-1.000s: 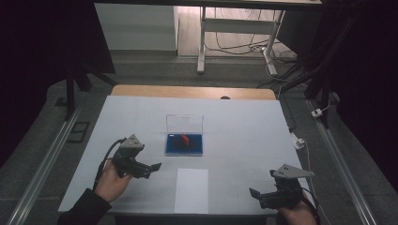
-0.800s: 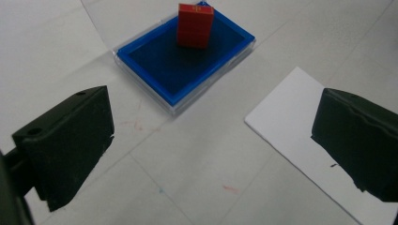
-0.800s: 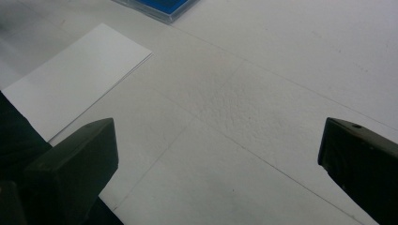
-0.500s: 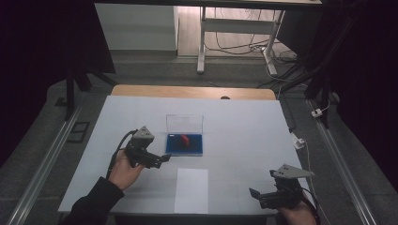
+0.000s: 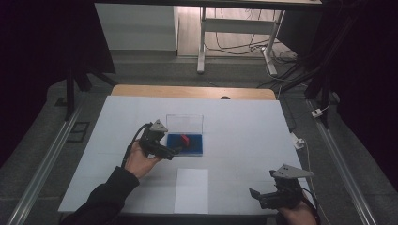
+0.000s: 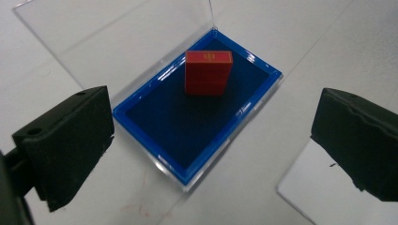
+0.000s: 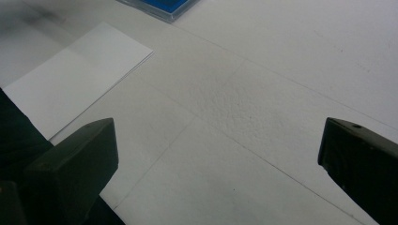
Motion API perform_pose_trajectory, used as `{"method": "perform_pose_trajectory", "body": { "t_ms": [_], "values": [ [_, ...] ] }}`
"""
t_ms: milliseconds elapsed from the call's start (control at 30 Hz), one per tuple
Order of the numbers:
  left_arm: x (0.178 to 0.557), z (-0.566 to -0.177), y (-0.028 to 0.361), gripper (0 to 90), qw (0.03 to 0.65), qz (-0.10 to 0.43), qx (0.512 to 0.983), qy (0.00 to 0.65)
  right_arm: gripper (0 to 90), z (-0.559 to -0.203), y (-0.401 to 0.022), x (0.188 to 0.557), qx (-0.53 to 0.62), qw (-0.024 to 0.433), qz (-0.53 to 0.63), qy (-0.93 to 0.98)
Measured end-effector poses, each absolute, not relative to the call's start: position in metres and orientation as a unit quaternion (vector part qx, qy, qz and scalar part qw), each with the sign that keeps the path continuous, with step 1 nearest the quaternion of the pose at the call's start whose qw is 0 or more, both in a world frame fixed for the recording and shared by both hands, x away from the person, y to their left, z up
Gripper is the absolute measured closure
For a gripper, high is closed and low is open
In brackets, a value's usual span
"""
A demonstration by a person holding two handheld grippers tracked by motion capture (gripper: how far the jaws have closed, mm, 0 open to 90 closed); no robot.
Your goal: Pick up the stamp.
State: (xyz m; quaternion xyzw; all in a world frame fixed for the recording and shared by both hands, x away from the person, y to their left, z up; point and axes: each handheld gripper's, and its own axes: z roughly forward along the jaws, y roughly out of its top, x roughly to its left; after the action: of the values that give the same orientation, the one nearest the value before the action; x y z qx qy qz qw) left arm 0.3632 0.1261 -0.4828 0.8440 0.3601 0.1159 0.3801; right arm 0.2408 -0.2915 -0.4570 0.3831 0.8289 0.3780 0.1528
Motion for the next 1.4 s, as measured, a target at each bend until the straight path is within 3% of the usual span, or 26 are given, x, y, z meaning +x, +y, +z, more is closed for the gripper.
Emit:
{"method": "perform_pose_trajectory", "body": {
  "t_ms": [533, 967, 1033, 1400],
  "values": [
    [0.395, -0.504, 0.092, 3.2, 0.347, 0.13, 0.858, 0.356, 0.0, -0.457, -0.292, 0.241, 0.383, 0.151, 0.376, 0.83],
    [0.399, -0.503, 0.094, 44.5, 0.347, 0.126, 0.863, 0.345, 0.0, -0.458, -0.291, 0.241, 0.384, 0.151, 0.374, 0.831],
    [0.398, -0.503, 0.092, 57.2, 0.351, 0.119, 0.865, 0.338, 0.0, -0.458, -0.291, 0.241, 0.384, 0.15, 0.375, 0.83],
    [0.394, -0.491, 0.093, 58.2, 0.348, 0.119, 0.868, 0.333, 0.0, -0.457, -0.291, 0.241, 0.381, 0.151, 0.374, 0.832]
  ]
}}
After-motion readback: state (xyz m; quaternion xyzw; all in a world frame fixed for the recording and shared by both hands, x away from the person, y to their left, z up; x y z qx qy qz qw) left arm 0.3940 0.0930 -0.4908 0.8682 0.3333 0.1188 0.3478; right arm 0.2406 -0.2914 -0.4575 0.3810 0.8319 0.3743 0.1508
